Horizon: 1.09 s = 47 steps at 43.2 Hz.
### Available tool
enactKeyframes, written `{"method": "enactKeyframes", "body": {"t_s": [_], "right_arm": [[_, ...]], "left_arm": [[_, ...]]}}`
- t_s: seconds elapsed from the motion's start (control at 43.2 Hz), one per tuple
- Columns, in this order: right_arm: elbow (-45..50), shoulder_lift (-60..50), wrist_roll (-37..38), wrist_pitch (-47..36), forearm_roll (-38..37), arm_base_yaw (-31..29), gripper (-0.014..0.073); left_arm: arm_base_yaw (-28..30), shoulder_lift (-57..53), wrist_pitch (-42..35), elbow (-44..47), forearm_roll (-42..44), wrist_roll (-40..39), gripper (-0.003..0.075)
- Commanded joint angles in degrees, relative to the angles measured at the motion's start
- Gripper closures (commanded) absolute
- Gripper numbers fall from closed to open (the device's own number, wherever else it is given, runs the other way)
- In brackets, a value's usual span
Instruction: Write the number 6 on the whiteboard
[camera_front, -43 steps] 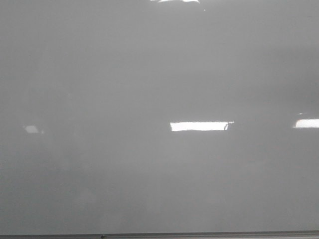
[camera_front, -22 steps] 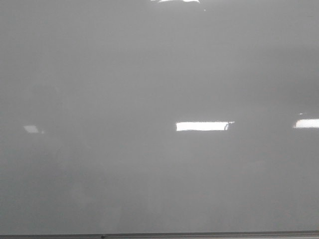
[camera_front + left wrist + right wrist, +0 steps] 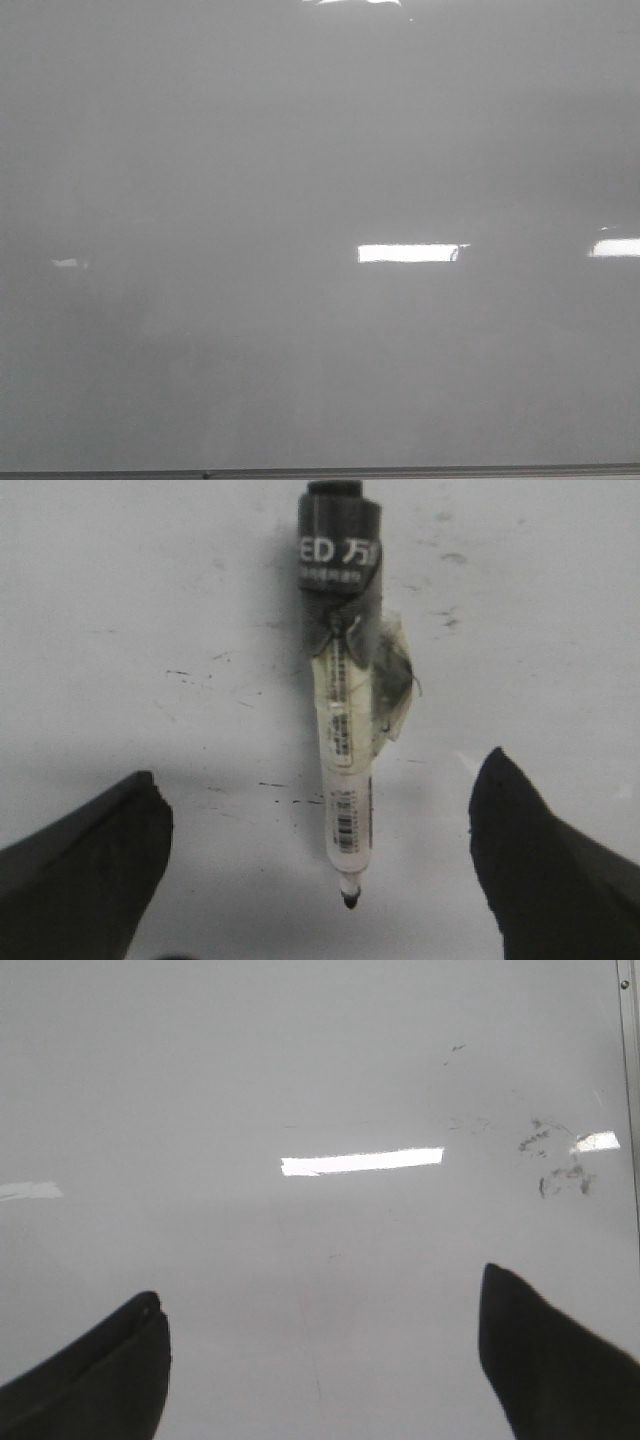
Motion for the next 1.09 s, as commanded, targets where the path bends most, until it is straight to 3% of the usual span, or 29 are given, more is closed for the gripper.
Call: {"method": "enactKeyframes", "body": {"t_s": [0.0, 0.185, 0.301, 0.764, 0.903, 1.066], "right_arm": [[-2.10, 0.93, -0.07, -5.32, 0.51, 0.21, -0.0050], [-2.10, 0.93, -0.07, -5.32, 0.51, 0.21, -0.0050], [-2.10, 0.93, -0.07, -5.32, 0.51, 0.21, -0.0050], [-2.10, 0.93, -0.07, -5.32, 0.51, 0.21, -0.0050], [-2.10, 0.93, -0.07, -5.20, 0.51, 0.22, -0.0050], [-2.83, 1.89, -0.31, -1.95, 0.51, 0.41, -0.0050]], "left_arm": [[-0.38, 2.60, -7.94, -1.73, -0.67, -0.53, 0.0135], [-0.38, 5.90, -10.35, -1.73, -0.53, -0.53, 0.0137], [-0.38, 6.94, -12.74, -1.73, -0.17, -0.53, 0.0193], [-0.52, 6.60, -11.35, -1.73, -0.05, -0.53, 0.0730], [-1.68, 2.81, -0.78, -4.99, 0.10, -0.53, 0.0741], [-6.85, -0.76, 21.01, -14.13, 2.42, -0.31, 0.0741]]}}
